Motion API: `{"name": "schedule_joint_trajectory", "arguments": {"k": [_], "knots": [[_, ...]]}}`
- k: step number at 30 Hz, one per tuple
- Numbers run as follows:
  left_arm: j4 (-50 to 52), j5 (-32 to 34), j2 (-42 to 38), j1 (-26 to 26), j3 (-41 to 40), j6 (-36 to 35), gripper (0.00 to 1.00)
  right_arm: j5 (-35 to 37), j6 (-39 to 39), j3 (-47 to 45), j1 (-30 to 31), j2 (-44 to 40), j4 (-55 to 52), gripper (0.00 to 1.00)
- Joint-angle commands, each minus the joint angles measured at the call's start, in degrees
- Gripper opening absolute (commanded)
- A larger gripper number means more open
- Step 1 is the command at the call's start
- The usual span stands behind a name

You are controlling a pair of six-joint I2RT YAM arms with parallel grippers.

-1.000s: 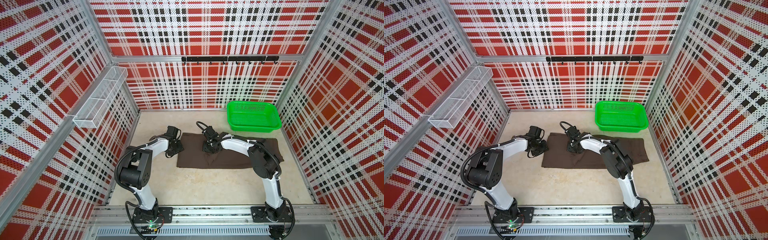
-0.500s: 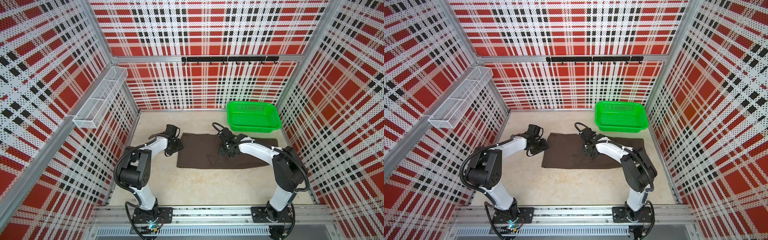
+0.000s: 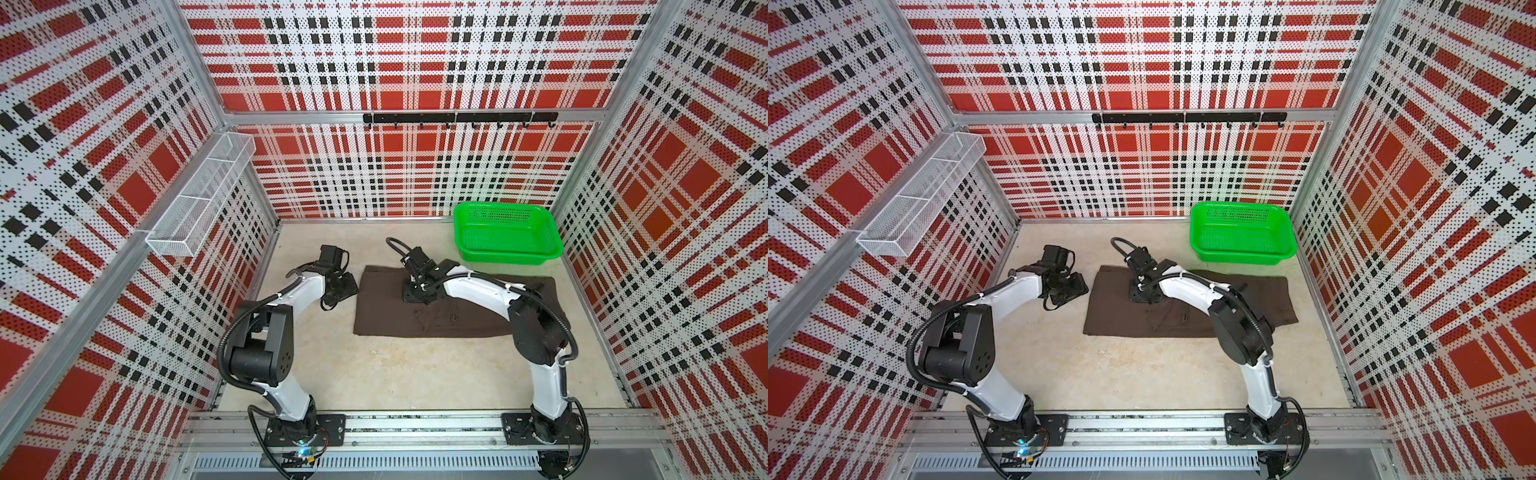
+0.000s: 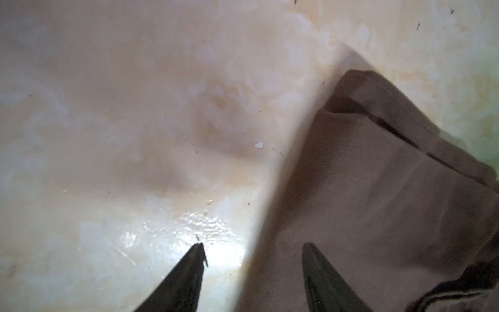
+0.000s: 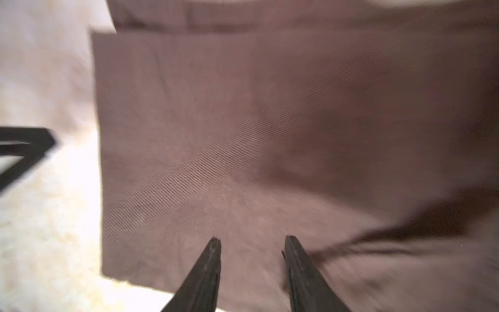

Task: Fold and stack the trousers
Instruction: Smooth out the trousers at the center of the table.

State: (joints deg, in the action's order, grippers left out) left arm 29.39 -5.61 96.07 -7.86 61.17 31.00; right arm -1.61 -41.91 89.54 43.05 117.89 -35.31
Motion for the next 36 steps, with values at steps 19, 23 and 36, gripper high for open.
{"name": "schedule_joint_trajectory", "arguments": {"k": [19, 23, 36], "knots": [[2.0, -0.6, -1.2, 4.1, 0.5, -3.1, 0.62, 5.8, -2.2, -20.3, -2.4, -12.6, -2.2, 0.42], [1.9, -1.4, -0.2, 4.0, 0.7, -3.9, 0.63, 8.2, -1.7, -22.2, -4.4, -16.8, -4.1, 0.43], [0.6, -7.4, 5.9, 0.6, 1.4, -7.8, 0.65, 10.9, 0.7, -21.6, -9.1, -24.0, -8.3, 0.43]]}}
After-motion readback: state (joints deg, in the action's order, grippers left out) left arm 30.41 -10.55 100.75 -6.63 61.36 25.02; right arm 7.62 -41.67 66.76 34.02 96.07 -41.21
